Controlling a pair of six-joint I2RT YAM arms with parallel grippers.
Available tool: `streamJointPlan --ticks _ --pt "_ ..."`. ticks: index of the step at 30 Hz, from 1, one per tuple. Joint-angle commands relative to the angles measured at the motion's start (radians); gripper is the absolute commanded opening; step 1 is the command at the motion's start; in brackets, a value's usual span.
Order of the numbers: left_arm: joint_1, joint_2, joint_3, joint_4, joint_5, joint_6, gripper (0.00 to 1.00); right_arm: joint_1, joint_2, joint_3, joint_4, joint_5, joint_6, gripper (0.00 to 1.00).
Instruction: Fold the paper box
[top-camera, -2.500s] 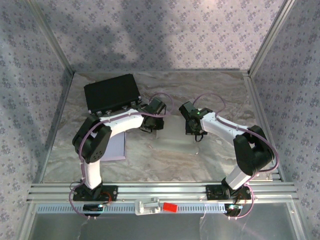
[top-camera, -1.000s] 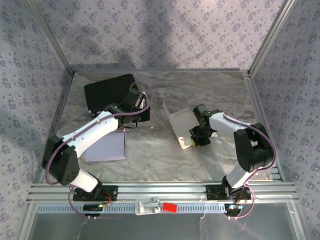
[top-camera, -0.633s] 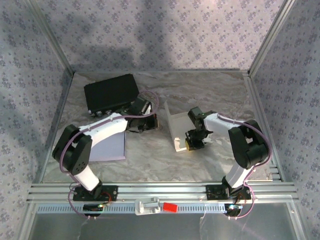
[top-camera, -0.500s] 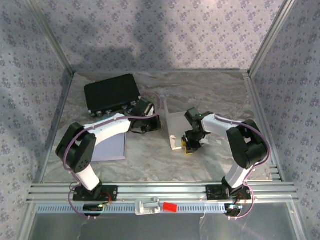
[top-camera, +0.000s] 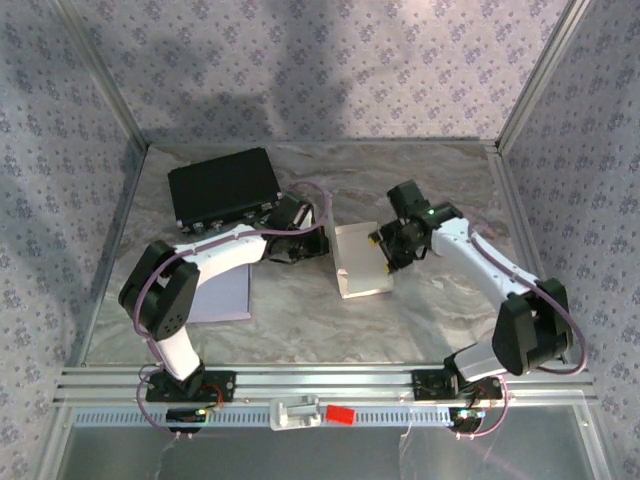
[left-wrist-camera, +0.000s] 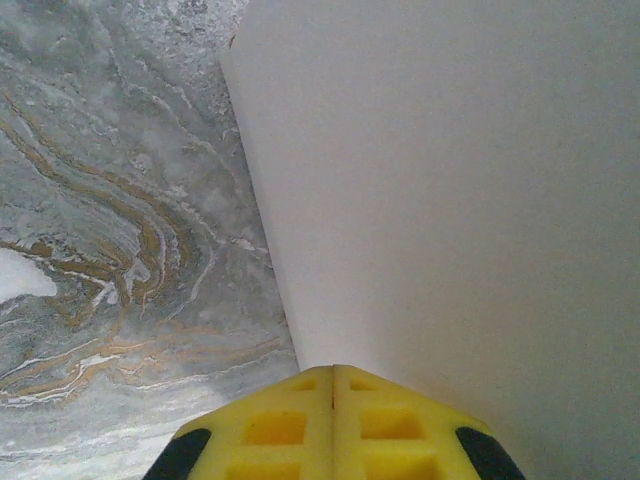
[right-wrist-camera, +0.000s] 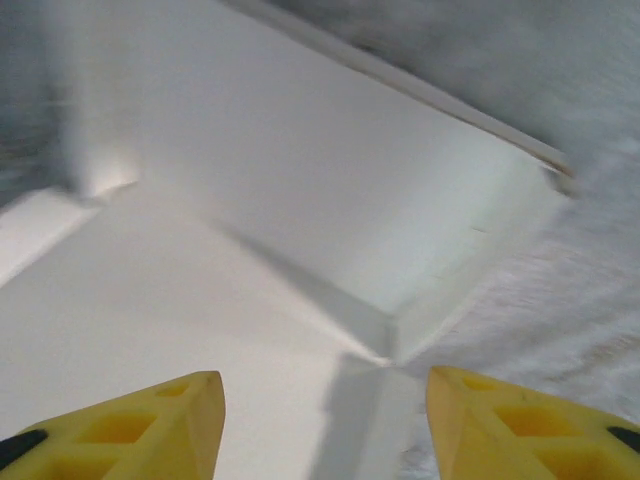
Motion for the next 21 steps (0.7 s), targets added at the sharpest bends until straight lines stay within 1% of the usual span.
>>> streamJointPlan --ticks 1,3,4,7,9,14,21 --pt "-0.007 0.006 0.04 0.032 0.012 -0.014 0.01 0.017 -0.044 0.097 0.091 0.002 -0.478 0.54" --pt "-0.006 0.006 0.043 0.034 0.015 -0.016 0.01 0.047 -0.044 0.138 0.134 -0.091 -0.632 0.57" --pt "-0.006 0.006 0.044 0.034 0.016 -0.016 0.01 0.056 -0.029 0.166 0.119 -0.123 -0.679 0.58" --pt "-0.007 0.007 0.049 0.036 0.016 -0.015 0.02 0.069 0.059 0.26 0.022 -0.236 -0.828 0.56" --pt "-0.007 0.012 0.058 0.033 0.015 -0.014 0.02 0.08 0.116 0.309 -0.025 -0.274 -0.89 0.55" --pt "-0.005 0.021 0.072 0.026 0.015 -0.012 0.02 0.093 0.202 0.366 -0.045 -0.302 -0.917 0.47" --pt "-0.001 0.011 0.066 0.021 0.017 -0.01 0.02 0.106 0.272 0.391 -0.064 -0.264 -0.906 0.43"
